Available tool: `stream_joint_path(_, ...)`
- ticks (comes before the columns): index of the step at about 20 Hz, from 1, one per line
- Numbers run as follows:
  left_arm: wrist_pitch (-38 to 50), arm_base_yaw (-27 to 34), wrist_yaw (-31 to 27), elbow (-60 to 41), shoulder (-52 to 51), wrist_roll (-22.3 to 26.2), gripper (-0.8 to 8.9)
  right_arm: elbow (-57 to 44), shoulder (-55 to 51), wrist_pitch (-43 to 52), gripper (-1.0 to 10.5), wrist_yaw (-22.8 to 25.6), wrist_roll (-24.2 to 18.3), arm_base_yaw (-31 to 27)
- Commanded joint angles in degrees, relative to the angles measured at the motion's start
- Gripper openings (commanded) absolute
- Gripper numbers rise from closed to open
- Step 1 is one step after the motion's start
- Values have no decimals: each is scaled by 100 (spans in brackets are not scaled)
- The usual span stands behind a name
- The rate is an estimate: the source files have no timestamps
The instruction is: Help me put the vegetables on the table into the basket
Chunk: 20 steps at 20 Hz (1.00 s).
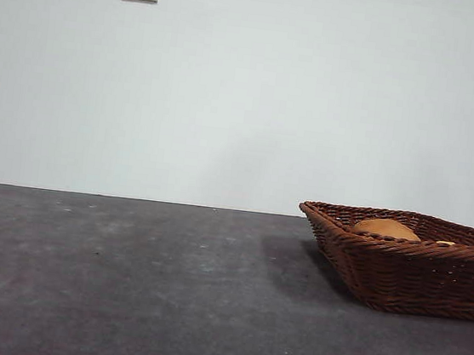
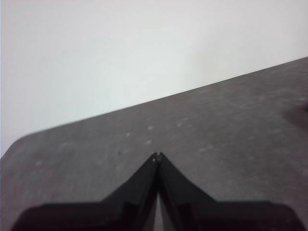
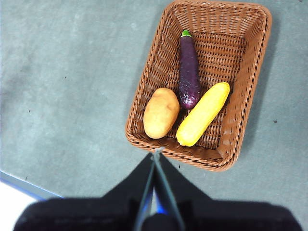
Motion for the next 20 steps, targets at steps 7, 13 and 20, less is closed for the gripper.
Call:
stream_joint_path(7,98,13,-348,-1351,-1067,-826,-4,-9,4,-116,2,0,-42,4)
stream_joint_path(13,-205,15,-343,-1561,-1154,-940,-4,-7,4,-116,1,4,-42,4)
stream_joint_path(20,-177,13,-323,-1561,-1082,-955,-4,-7,7,-116,1,2,-42,4)
